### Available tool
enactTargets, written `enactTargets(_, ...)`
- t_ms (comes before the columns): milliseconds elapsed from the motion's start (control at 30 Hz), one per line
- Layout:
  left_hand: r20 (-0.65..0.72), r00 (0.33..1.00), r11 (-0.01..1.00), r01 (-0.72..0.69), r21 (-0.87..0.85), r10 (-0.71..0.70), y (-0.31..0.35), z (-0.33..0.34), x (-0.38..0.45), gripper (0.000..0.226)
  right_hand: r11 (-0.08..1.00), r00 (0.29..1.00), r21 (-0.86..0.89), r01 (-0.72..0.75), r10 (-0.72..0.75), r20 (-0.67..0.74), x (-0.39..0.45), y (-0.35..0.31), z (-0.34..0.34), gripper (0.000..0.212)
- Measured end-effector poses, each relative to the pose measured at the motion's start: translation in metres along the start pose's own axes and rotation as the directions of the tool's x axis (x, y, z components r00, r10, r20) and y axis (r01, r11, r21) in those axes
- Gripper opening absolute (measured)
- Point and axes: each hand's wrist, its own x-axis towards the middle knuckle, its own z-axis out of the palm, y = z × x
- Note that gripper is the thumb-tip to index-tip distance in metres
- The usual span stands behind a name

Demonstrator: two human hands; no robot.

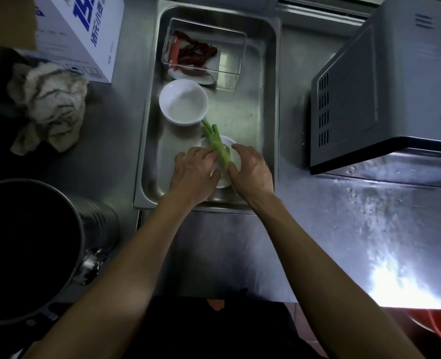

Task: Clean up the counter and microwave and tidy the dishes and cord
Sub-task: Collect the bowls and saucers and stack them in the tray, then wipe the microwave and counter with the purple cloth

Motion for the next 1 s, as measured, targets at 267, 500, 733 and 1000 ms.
enactTargets(267,0.020,0.992,0.992,-0.122,0.039,0.121,0.033,-0.020,0.004,0.050,0.997,0.997,-0.061,-0.054,0.051,-0.054,-0.031,0.016,-0.045,0.040)
enactTargets(500,0.065,0.961,0.955,-0.274,0.111,0.268,0.086,-0.027,0.001,0.055,0.990,0.985,-0.019,-0.139,0.136,-0.110,-0.082,0.058,-0.077,0.040)
enactTargets(733,0.131,0.906,0.898,-0.419,0.136,0.403,0.166,-0.008,-0.025,0.059,0.965,0.956,-0.044,-0.257,0.248,-0.154,-0.151,0.118,-0.112,0.047)
enactTargets(1000,0.242,0.812,0.795,-0.576,0.190,0.531,0.280,0.032,-0.092,0.064,0.949,0.925,-0.006,-0.315,0.305,-0.228,-0.266,0.198,-0.158,0.047)
